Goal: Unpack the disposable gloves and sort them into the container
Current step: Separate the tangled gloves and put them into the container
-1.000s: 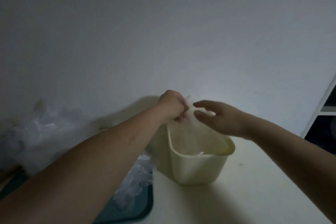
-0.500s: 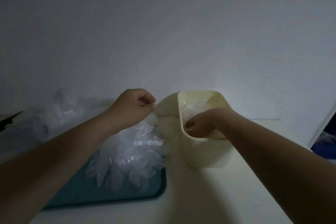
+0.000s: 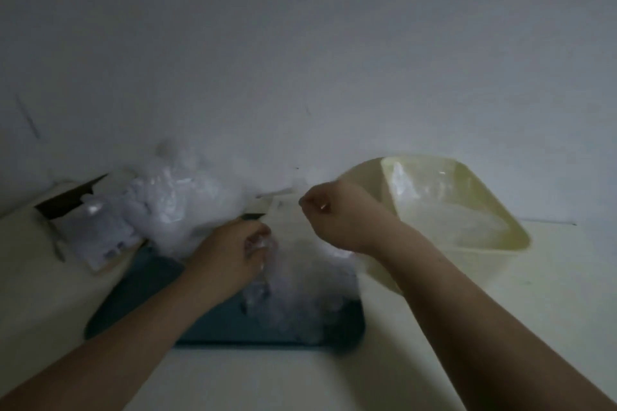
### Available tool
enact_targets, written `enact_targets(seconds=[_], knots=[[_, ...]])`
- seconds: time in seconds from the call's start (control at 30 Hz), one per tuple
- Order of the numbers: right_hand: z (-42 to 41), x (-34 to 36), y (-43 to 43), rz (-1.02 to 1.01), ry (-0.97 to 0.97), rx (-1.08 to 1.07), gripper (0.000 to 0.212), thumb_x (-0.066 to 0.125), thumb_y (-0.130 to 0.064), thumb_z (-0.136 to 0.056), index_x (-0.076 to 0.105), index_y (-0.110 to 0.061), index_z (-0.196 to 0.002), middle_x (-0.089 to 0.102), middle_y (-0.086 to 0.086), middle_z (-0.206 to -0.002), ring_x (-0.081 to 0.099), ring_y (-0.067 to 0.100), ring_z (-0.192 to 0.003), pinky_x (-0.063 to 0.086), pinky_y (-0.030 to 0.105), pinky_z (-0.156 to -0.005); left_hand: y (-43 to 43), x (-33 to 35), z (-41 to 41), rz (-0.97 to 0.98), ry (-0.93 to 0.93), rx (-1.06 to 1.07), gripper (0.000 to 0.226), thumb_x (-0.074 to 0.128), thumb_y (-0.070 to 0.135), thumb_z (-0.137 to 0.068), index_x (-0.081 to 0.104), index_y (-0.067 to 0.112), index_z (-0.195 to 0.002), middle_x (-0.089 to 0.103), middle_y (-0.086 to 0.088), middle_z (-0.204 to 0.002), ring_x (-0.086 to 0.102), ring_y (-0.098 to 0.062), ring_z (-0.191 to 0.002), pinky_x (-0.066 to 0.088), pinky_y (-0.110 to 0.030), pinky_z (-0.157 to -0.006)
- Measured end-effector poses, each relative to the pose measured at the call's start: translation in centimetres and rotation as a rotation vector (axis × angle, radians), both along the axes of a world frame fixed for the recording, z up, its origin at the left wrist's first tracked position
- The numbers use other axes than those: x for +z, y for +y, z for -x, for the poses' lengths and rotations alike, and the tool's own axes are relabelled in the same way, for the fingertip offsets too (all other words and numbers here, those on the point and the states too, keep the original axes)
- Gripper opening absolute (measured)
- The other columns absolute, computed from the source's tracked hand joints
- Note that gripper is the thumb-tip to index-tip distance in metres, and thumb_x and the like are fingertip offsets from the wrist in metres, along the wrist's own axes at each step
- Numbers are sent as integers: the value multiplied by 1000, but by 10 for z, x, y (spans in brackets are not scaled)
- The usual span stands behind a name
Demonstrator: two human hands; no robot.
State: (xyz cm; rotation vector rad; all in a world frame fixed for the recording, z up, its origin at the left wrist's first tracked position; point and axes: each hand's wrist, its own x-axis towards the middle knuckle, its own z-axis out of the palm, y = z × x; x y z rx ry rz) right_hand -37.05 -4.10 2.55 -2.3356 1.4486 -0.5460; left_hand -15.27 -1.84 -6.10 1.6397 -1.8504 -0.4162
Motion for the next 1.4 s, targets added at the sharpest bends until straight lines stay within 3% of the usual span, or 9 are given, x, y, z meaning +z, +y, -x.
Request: enact_targets(seconds=[0.17,0.33,0.43,0.67,0.87,1.0,1.1,1.23,1.4], knots=[[-23,-56,-21,-112,-95,-74,39,53,-32,-104,61,-24,-141,64,3,-136,64,18,-117,49,27,-101,-4,3,-17,97,162,49,25,75,15,-93,74,39,-85,74,23,-80,70,5,-79,53,-9,-72],[-35,-71,-45,-23,-326,-196,42,46,-42,-106,74,-13,-94,68,9,-85,64,16,-73,54,36,-77,-4,27,-29,314,325,85,15,73,13,-93,74,27,-89,70,25,-90,66,2,-82,49,-10,-69],[-41,-51,-35,84,-530,-265,58,34,-50,-109,76,-13,-93,74,1,-91,67,15,-84,52,35,-80,-2,37,-29,387,379,50,19,71,6,-91,70,25,-92,69,21,-96,66,-1,-90,52,-15,-72],[-38,-26,-19,-513,-852,156,88,32,-85,-87,70,-16,-127,74,1,-125,69,17,-120,48,40,-111,7,43,-28,452,301,-4,23,73,14,-94,58,30,-90,71,17,-123,65,-4,-119,54,-26,-98],[-45,-28,-10,-451,-848,235,43,67,-39,-94,74,-3,-116,75,18,-114,71,36,-110,56,50,-101,16,40,-27,413,33,20,21,68,20,-87,52,33,-91,65,15,-119,64,-11,-105,58,-38,-87],[-45,-27,-18,-399,-951,-13,20,53,-1,-103,71,-1,-111,77,21,-96,73,37,-87,64,48,-82,5,29,-25,213,128,-59,52,61,14,-91,50,40,-134,49,31,-140,44,18,-122,39,-14,-101],[-36,-21,-21,-300,-985,-176,28,44,9,-100,71,0,-100,69,17,-77,62,32,-61,57,39,-52,-10,13,-21,36,140,-84,67,59,20,-98,32,43,-154,45,22,-154,45,2,-137,43,-30,-114],[-30,-22,-24,-233,-875,-240,32,44,3,-93,72,-4,-81,52,6,-53,38,20,-42,22,24,-41,-20,-9,-16,-3,106,-191,34,72,37,-94,60,38,-126,68,19,-121,65,-3,-109,58,-39,-95],[-18,-18,-20,-304,-562,-33,19,58,-10,-100,76,-10,-94,49,-4,-50,39,8,-42,29,24,-41,-28,-10,-24,150,171,-57,12,74,15,-91,77,27,-89,68,16,-87,65,-2,-79,55,-27,-74]])
